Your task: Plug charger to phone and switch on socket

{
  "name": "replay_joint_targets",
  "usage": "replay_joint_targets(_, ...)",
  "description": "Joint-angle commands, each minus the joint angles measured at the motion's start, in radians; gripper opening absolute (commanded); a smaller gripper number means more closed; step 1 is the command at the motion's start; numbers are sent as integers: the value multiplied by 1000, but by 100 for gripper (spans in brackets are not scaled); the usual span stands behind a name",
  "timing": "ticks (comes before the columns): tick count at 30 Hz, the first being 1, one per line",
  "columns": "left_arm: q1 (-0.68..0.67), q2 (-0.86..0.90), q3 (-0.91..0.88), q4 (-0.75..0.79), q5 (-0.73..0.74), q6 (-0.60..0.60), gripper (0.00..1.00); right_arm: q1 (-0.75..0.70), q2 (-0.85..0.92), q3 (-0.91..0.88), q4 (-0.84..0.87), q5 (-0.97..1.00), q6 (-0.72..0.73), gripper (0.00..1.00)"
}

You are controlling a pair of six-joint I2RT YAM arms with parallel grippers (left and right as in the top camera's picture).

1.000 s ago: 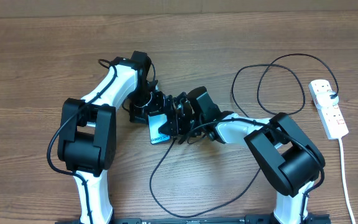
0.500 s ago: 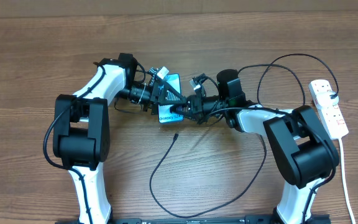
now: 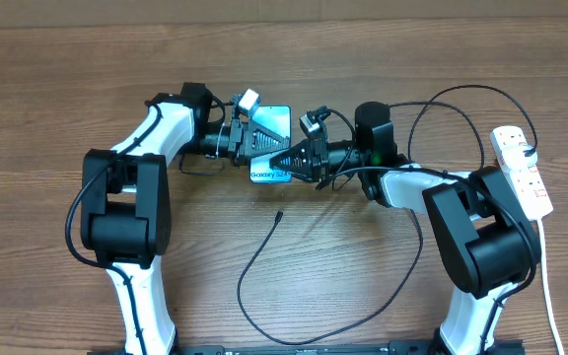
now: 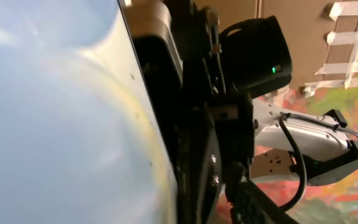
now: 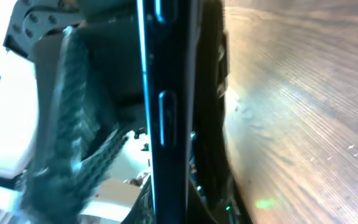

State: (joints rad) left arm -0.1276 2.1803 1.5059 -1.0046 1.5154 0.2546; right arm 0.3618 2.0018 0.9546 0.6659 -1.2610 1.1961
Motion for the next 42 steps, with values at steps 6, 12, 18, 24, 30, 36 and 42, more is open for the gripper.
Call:
replay_joint_targets(6,41,7,4,52,-29,-18,44,31,-29,15,-3,-115,-58,4)
replay_joint_targets(12,44,7,4,63,-29,-44,36,31,-29,15,-142,-69,-184,4)
replay_joint_targets(18,43,7,4,63,-30,-53,4,35,-29,15,-217,-29,-259,4)
replay_joint_targets(24,43,7,4,64,-67,-53,4,35,-29,15,-216,-21,-263,17)
replay_joint_targets(30,41,7,4,32,-105,-53,13,35,-29,15,-216,43,-231,4)
replay_joint_targets(36,41,7,4,32,-104,-53,20,35,-29,15,-216,110,-216,4)
replay_joint_targets(42,42,7,4,33,-78,-53,8,35,-29,15,-217,162,-217,4)
